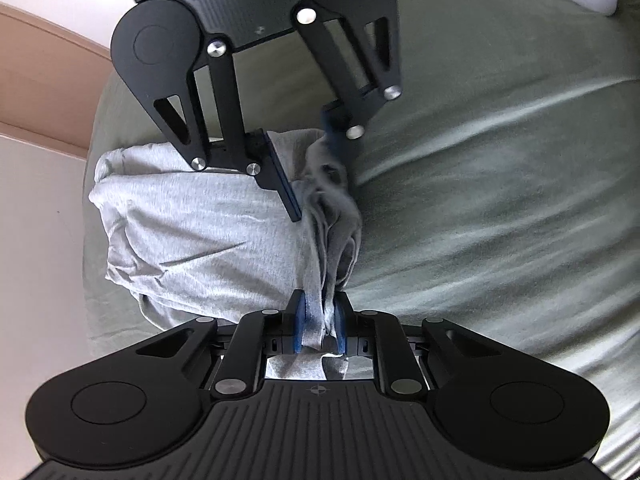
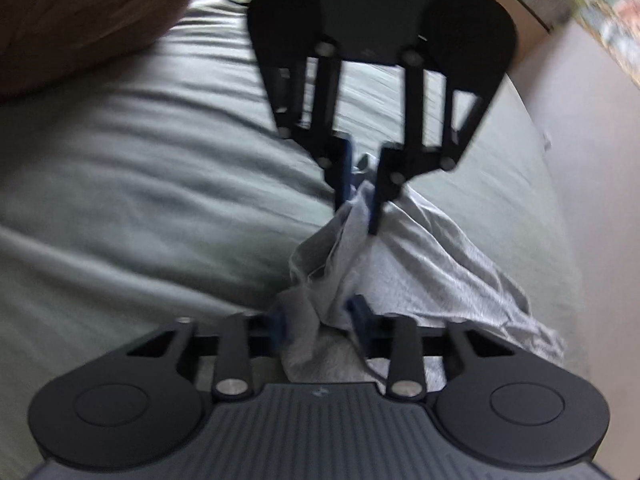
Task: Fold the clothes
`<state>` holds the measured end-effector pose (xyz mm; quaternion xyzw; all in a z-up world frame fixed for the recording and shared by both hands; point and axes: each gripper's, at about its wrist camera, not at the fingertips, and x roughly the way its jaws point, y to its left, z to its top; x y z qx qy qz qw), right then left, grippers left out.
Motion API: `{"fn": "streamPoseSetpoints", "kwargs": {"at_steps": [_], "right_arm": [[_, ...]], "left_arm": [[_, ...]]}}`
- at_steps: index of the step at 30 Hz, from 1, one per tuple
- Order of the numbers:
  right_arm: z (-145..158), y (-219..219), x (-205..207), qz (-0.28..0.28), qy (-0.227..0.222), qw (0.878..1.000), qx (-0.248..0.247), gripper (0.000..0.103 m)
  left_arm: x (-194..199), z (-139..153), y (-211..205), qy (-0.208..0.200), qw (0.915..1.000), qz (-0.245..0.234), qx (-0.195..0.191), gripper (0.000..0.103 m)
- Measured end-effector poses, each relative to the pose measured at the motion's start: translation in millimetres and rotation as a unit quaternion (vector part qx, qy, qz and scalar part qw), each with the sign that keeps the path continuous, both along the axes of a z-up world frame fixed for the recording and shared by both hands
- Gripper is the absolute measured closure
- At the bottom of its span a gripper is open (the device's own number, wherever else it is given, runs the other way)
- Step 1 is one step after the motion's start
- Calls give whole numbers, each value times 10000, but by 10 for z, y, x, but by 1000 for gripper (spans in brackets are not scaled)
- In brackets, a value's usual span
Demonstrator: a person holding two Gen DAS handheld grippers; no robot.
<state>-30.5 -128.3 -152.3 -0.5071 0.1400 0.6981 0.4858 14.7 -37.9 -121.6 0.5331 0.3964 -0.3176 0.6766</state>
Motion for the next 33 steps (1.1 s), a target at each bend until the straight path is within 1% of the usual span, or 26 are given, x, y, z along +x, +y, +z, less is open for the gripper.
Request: {"fn": "streamPoseSetpoints", "kwargs": {"at_steps": [1, 2, 5, 7, 10, 13, 18, 20, 21, 22, 23, 26, 28, 30, 31, 33], "right_arm": [[27, -6, 24, -69, 70, 10000, 9, 81], [102, -8, 86, -250, 267, 9993, 48, 82], [277, -14, 214, -637, 609, 9959, 200, 83], [355, -27, 279, -809, 722, 9937, 280, 83], [488, -48, 449, -1226, 937, 9870, 451, 83], [580, -94, 584, -1514, 1031, 9814, 568, 83], [755, -166, 938, -2131, 1163, 9674, 716, 84], [796, -192, 1020, -2286, 1212, 9633, 721, 84], [827, -216, 1138, -2480, 1258, 9576, 753, 84], [827, -219, 1190, -2534, 1276, 9559, 761, 84], [853, -243, 1315, -2691, 1323, 9507, 788, 84], [891, -271, 1594, -2985, 1452, 9396, 833, 84], [903, -301, 1722, -3127, 1445, 9347, 880, 85], [902, -342, 1944, -3329, 1475, 9262, 975, 86], [894, -355, 1989, -3376, 1474, 9243, 998, 87], [871, -391, 2213, -3576, 1507, 9153, 1080, 87]], "left_arm": [[6, 20, 6, 17, 10000, 31, -36, 89], [16, 51, 13, 32, 9999, 71, -84, 89], [61, 184, 40, 31, 9995, 192, -239, 89], [103, 270, 53, -19, 9993, 228, -292, 89], [187, 418, 65, -146, 9991, 268, -302, 89], [291, 541, 61, -256, 9989, 292, -273, 89], [654, 699, 37, -393, 9990, 170, -135, 89], [827, 753, 29, -421, 9989, 143, -123, 89], [895, 776, 27, -428, 9989, 133, -122, 89], [980, 798, 24, -431, 9989, 119, -118, 89], [1093, 823, 20, -435, 9990, 93, -99, 89], [1399, 835, 10, -461, 9989, -32, 68, 89], [1635, 833, 2, -480, 9986, -98, 172, 89], [1798, 846, -13, -514, 9984, -126, 210, 89], [1894, 847, -20, -532, 9983, -106, 204, 89], [2074, 831, -35, -573, 9981, -75, 195, 89]]}}
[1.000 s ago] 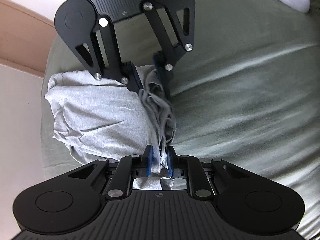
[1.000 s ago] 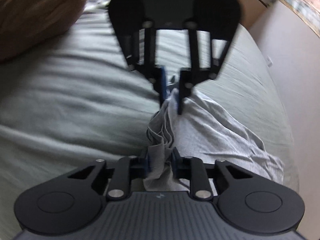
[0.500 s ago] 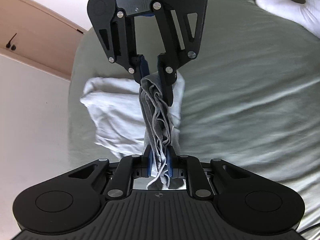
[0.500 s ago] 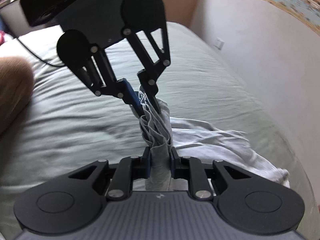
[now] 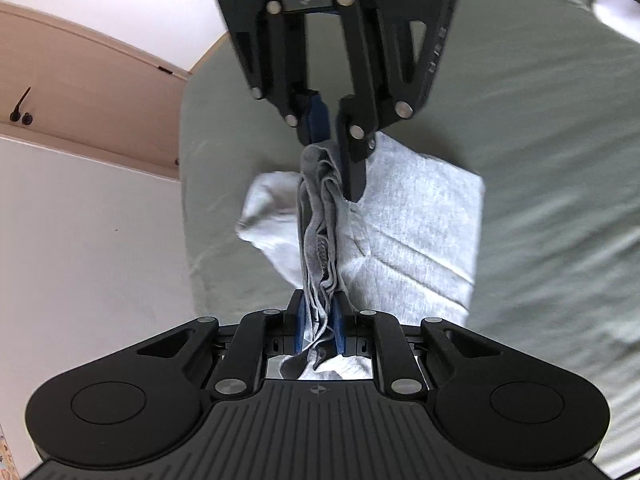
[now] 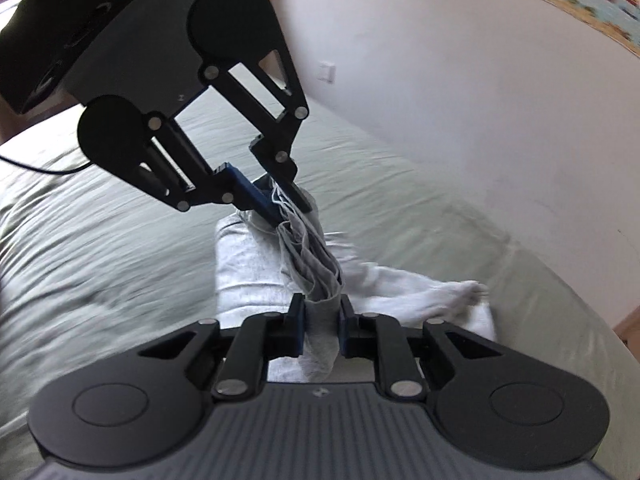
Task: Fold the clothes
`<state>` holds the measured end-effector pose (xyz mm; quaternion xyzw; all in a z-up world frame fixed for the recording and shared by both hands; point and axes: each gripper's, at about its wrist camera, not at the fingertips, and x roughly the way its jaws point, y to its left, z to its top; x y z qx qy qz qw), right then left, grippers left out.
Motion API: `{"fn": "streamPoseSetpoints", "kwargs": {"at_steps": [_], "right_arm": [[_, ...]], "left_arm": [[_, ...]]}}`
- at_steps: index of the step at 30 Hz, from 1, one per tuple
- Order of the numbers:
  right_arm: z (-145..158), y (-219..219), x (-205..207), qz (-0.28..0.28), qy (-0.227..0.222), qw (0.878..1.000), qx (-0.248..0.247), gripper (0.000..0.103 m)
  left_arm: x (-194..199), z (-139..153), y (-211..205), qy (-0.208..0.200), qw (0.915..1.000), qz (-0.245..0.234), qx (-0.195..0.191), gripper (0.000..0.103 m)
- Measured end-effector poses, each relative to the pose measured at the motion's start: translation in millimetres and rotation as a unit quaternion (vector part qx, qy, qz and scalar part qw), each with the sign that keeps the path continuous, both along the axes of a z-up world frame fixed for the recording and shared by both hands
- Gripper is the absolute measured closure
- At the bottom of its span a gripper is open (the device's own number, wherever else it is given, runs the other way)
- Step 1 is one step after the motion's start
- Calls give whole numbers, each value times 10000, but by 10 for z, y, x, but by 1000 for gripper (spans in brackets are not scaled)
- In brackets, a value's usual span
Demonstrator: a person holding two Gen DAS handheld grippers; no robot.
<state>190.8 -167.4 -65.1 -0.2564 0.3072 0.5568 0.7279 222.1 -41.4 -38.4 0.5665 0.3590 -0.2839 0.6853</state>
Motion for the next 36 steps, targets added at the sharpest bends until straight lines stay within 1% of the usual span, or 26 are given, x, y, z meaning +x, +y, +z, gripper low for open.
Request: {"fn": "streamPoseSetpoints", "kwargs": {"at_steps": [5, 8, 11, 15, 16, 19, 20, 21, 22, 23, 24, 27, 29, 30, 32, 34, 35, 36], "right_arm": [[-101, -54, 358, -362, 201, 9991, 78, 88], [-223, -105, 619, -613, 372, 9974, 72, 88], [-297, -152, 757, -758, 516, 9957, 103, 88], [-433, -264, 997, -1074, 864, 9903, 177, 88], [-452, -269, 1008, -1088, 882, 9900, 181, 88], [-552, -310, 1131, -1207, 1027, 9872, 157, 87], [-623, -316, 1185, -1296, 1167, 9846, 140, 87], [-655, -309, 1209, -1342, 1239, 9831, 113, 86], [-658, -317, 1225, -1370, 1255, 9825, 102, 84], [-690, -326, 1256, -1454, 1273, 9811, 79, 80], [-696, -337, 1266, -1477, 1279, 9807, 97, 77], [-700, -391, 1319, -1592, 1235, 9794, 140, 69], [-675, -418, 1333, -1711, 1088, 9791, 121, 59], [-660, -466, 1384, -1919, 912, 9771, 120, 58], [-606, -544, 1419, -2019, 919, 9749, 214, 58], [-572, -597, 1441, -1961, 1083, 9737, 409, 58], [-527, -647, 1426, -1780, 1245, 9743, 600, 58], [-506, -654, 1415, -1666, 1288, 9754, 659, 58]], "left_arm": [[467, -164, -61, -64, 9999, -21, 91, 89], [706, -262, -111, -46, 9999, 12, 97, 89], [877, -338, -166, -15, 9999, -54, 123, 89], [1079, -419, -222, 0, 9999, -80, 125, 89], [1117, -447, -236, -5, 9999, -78, 129, 89], [1208, -539, -275, -50, 9998, -39, 164, 85], [1236, -567, -277, -98, 9997, 10, 202, 83], [1261, -574, -272, -149, 9996, 65, 241, 75], [1288, -588, -259, -209, 9993, 141, 285, 71], [1313, -595, -231, -251, 9990, 220, 309, 64], [1314, -583, -195, -270, 9988, 291, 302, 61], [1305, -520, -88, -357, 9974, 606, 183, 61], [1337, -441, 0, -330, 9937, 1069, -99, 61], [1330, -402, 26, -311, 9911, 1276, -221, 61], [1238, -311, 112, -276, 9861, 1581, -426, 61], [1094, -234, 172, -169, 9813, 1810, -636, 61], [971, -187, 200, -95, 9781, 1931, -770, 61], [880, -154, 219, -45, 9758, 2010, -861, 61]]}}
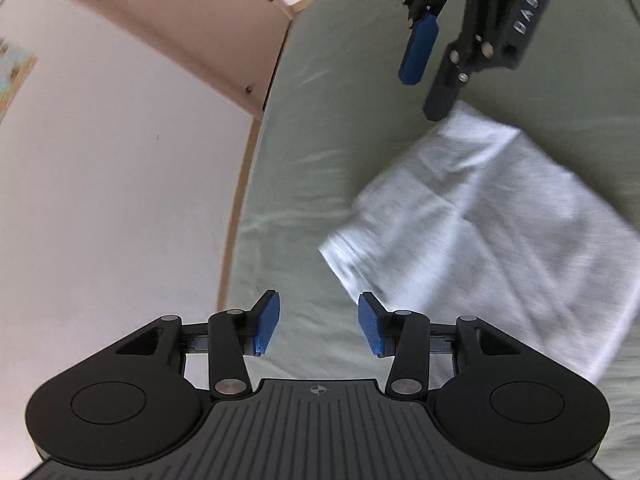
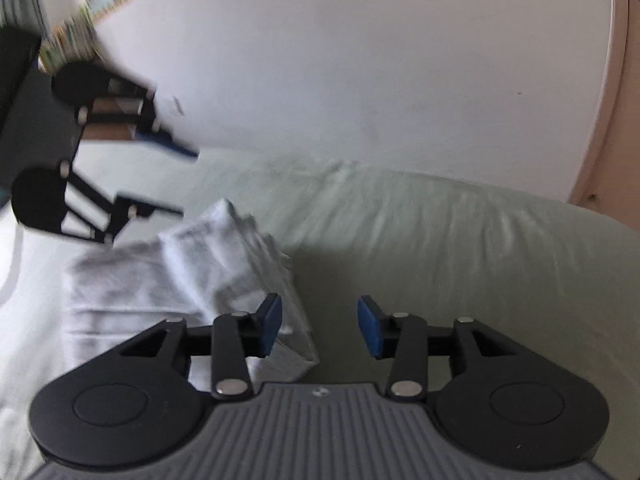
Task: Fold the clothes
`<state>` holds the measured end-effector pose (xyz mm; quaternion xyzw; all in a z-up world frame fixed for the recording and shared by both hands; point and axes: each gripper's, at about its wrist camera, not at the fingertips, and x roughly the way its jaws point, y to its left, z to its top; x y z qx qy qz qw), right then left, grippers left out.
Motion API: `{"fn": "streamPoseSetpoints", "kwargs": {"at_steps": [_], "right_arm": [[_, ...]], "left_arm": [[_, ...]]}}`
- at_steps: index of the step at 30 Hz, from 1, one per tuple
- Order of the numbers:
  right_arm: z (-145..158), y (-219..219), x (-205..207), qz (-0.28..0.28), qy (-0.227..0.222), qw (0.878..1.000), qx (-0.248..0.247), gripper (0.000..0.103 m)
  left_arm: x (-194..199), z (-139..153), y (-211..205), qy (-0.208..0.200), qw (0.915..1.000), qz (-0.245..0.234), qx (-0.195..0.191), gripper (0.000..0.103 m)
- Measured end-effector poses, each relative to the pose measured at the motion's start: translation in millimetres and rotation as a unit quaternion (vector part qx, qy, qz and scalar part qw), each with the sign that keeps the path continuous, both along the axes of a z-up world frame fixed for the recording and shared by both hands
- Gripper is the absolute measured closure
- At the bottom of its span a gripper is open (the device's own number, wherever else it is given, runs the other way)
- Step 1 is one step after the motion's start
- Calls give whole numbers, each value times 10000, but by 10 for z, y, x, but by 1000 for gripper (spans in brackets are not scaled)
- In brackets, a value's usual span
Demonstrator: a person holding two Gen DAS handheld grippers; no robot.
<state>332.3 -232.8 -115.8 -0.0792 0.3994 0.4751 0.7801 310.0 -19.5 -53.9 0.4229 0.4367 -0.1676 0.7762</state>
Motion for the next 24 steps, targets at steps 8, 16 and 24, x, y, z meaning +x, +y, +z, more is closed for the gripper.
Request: {"fn": "streamPoseSetpoints", "kwargs": {"at_steps": [8, 16, 24], "right_arm": [[-177, 170, -211, 676, -210, 9956, -613, 86], [-266, 336, -126, 363, -436, 9934, -993, 95], [-201, 387, -180, 482, -625, 9898, -1187, 70]], "left_arm": [[-722, -43, 84, 190, 9984, 344, -394, 61], [-496, -317, 187, -70, 9921, 1107, -583, 60], [-590, -310, 181, -391, 9892, 1306, -534, 60]]}}
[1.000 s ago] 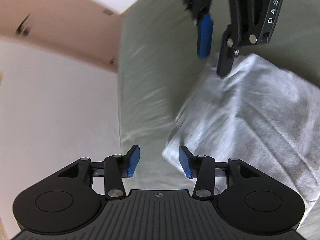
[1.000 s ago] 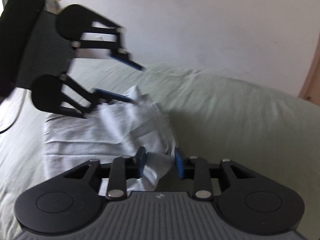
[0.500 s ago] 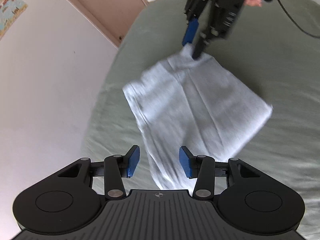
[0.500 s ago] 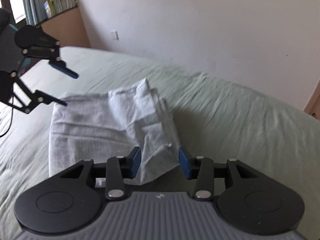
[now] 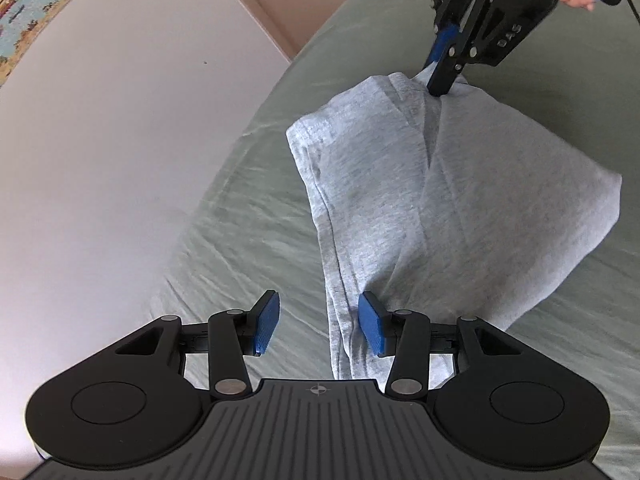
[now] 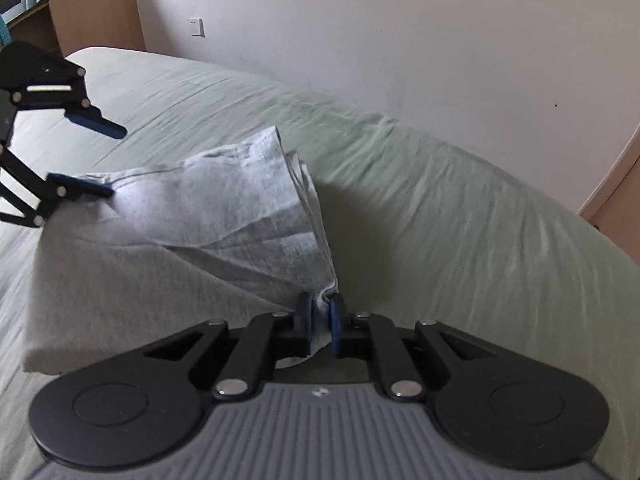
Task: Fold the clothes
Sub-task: 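Pull the shirt edge with the right gripper to square the fold, then release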
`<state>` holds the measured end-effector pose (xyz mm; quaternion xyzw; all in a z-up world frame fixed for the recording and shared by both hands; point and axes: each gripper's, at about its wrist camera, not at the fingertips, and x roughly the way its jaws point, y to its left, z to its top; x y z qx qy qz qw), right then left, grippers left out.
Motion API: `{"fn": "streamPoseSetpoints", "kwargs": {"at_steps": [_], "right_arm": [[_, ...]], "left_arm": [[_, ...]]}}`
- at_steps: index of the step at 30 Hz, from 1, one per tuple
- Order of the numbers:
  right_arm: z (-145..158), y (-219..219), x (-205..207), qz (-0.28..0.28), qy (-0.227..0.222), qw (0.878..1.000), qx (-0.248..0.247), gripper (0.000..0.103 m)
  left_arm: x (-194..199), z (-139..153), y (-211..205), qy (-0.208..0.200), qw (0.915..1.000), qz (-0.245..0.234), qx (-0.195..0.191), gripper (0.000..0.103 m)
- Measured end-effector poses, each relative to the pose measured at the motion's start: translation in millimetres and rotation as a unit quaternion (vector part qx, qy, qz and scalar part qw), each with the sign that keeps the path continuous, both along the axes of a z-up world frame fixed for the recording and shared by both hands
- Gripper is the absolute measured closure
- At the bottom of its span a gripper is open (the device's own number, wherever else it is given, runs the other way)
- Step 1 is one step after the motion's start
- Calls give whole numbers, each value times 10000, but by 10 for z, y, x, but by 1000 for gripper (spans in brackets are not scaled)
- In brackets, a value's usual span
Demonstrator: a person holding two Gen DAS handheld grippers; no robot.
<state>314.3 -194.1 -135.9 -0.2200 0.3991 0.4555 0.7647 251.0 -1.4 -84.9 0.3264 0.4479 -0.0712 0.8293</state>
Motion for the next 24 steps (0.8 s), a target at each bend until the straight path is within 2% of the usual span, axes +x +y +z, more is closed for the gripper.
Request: {"fn": "streamPoseSetpoints", "kwargs": {"at_steps": [1, 2, 3, 6, 9, 11, 13, 14, 15, 16, 17, 21, 24], "right_arm": [[35, -13, 13, -1, -4, 9999, 122, 56], [143, -43, 53, 3, 46, 9991, 421, 50], [251, -72, 93, 7, 96, 9974, 718, 49], [356, 148, 224, 236, 306, 9947, 955, 49], [324, 534, 293, 579, 278, 9955, 694, 50], [270, 798, 353, 715, 339, 9955, 526, 57], [245, 917, 366, 782, 431, 9950, 441, 60], [188, 997, 380, 804, 488, 9951, 311, 73], [131, 1077, 393, 825, 545, 9949, 182, 82], [95, 1122, 409, 817, 547, 9951, 124, 97], [63, 1156, 408, 816, 466, 9956, 52, 101], [110, 1201, 464, 667, 61, 9978, -9, 101], [119, 1278, 536, 606, 177, 9979, -127, 101]], "left_arm": [[-67, 64, -1, -71, 10000, 8, -38, 60], [-149, 131, -17, -146, 9998, -13, -117, 60], [-220, 181, -48, -204, 9995, -60, -217, 60], [-393, 257, -217, -242, 9980, -270, -523, 60], [-499, 246, -407, -199, 9963, -504, -671, 60], [-560, 182, -543, -179, 9949, -603, -792, 60], [-561, 115, -603, -168, 9943, -573, -884, 60], [-570, 92, -621, -155, 9938, -533, -967, 60], [-564, 76, -629, -143, 9933, -507, -1034, 60], [-543, 61, -637, -134, 9928, -485, -1088, 60], [-522, 44, -644, -115, 9923, -468, -1137, 60], [-541, 20, -659, -62, 9923, -506, -1132, 60], [-619, 47, -673, -55, 9918, -427, -1207, 60]]}}
